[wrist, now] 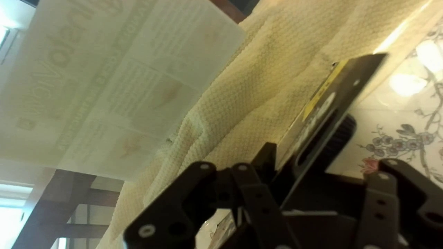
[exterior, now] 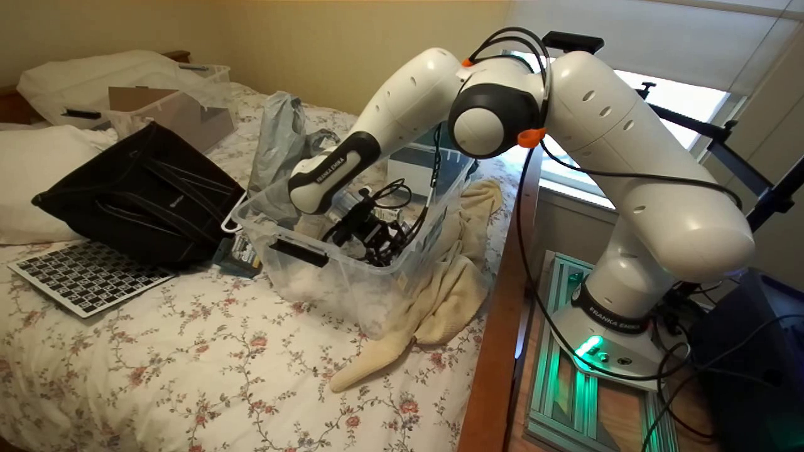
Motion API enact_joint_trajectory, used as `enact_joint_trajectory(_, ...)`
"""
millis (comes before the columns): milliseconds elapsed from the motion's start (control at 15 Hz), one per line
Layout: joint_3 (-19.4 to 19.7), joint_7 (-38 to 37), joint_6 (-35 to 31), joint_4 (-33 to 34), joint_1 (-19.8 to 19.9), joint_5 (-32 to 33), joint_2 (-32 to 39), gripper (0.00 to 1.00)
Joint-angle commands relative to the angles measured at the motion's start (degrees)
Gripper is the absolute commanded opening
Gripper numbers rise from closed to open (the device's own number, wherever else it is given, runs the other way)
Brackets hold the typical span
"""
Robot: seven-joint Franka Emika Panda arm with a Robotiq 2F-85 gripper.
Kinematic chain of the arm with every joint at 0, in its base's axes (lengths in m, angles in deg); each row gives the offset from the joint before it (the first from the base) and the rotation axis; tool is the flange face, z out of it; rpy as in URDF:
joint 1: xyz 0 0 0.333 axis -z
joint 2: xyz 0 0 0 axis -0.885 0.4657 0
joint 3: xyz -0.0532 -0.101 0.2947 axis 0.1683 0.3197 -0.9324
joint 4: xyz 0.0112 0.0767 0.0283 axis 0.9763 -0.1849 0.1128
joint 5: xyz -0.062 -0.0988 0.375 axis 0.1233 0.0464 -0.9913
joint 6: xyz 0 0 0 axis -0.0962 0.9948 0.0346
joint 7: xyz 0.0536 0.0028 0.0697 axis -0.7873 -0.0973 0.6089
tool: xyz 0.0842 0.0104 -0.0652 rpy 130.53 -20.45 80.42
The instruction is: Remove the black pack from the clear bowl and put it on the bed
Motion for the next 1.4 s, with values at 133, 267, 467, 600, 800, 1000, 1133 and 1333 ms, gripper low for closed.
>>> enact_joint_trajectory(133, -1.1, -2.0, -8.8, 0.4, 1.0, -4.6, 0.0, 0.00)
enact_joint_trajectory(267, -0.4, -4.9, -10.2, 0.1, 0.3, -4.2, -0.2, 0.00)
enact_joint_trajectory(467, 0.1, -9.1, -11.9, -0.3, -0.2, -3.5, -0.6, 0.00)
enact_joint_trajectory(600, 0.1, -11.2, -13.2, -0.5, -0.3, -3.2, -0.9, 0.00)
enact_joint_trajectory(800, 0.0, -14.1, -17.6, -1.2, -0.3, -3.0, -1.6, 0.00)
enact_joint_trajectory(1000, -0.1, -16.7, -22.5, -2.1, -0.2, -3.1, -2.2, 0.00)
enact_joint_trajectory(1133, -0.1, -18.5, -24.7, -2.6, -0.3, -3.1, -2.8, 0.00)
enact_joint_trajectory(1333, 0.0, -21.1, -26.9, -3.4, -0.5, -2.7, -3.3, 0.00)
